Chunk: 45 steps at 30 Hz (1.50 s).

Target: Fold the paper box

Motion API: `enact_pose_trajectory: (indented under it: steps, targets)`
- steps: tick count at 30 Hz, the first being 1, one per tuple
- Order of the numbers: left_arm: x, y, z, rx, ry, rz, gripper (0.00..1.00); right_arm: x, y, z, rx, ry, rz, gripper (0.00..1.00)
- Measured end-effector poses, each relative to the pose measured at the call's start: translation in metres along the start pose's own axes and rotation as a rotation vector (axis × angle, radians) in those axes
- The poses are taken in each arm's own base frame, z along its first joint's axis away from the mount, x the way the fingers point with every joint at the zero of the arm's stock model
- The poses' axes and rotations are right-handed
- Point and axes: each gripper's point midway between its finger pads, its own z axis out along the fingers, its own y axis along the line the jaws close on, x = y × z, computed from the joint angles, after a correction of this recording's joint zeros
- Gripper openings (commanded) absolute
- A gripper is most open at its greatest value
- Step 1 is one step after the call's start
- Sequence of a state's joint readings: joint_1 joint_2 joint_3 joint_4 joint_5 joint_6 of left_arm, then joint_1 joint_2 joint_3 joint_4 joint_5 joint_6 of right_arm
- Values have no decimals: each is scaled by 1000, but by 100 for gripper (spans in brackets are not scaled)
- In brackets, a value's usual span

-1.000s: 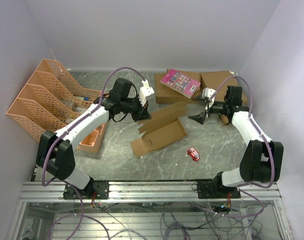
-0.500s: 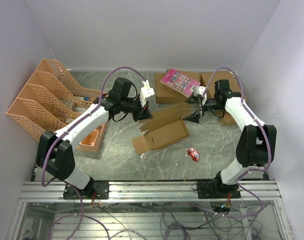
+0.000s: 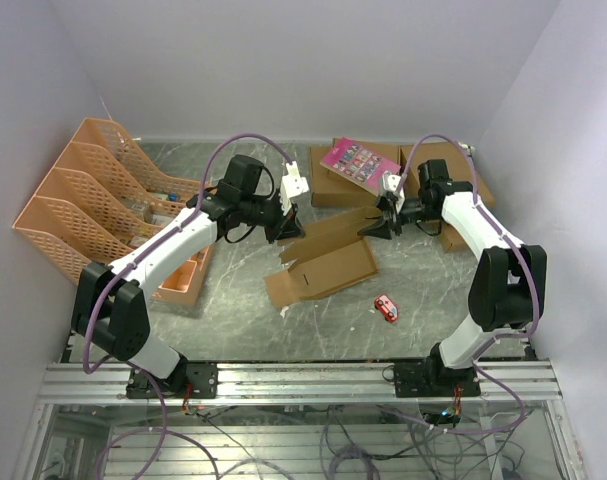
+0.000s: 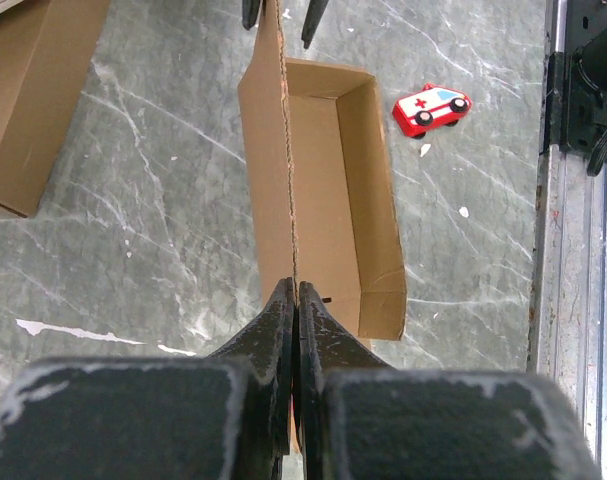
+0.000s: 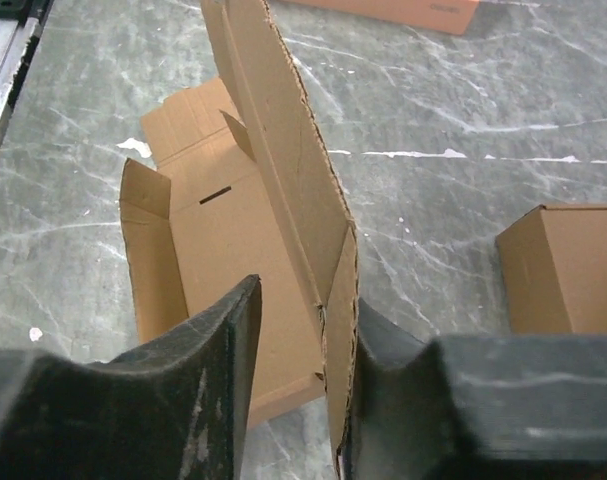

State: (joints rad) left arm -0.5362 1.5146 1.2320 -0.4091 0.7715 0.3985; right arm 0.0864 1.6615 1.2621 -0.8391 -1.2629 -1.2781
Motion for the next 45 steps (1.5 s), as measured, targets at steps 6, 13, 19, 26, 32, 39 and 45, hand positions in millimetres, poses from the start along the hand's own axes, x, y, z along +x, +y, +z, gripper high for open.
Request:
enact_pose_trajectory:
  steps: [6,13,19,26,32,39,45]
  targets:
    - [0,0,0,-1,0,3,7,1,3,0,-11,1,-5,0]
    - [0,3,-1,-14,2,5,15,1,9,0,-23,-1,4,0]
    - [-6,11,-10,-121,-30,-34,41,2,13,-9,-21,-19,7,0]
    - [14,17,-65,-447,-200,-244,82,4,21,-28,6,-33,9,0]
    - [49,5,-92,-618,-384,-505,81,-4,33,-31,10,-58,-36,0]
    - [111,-3,-77,-664,-365,-776,87,-11,40,-35,18,-86,-103,0]
    - [138,-3,-55,-644,-338,-863,88,-15,43,-38,26,-108,-128,0]
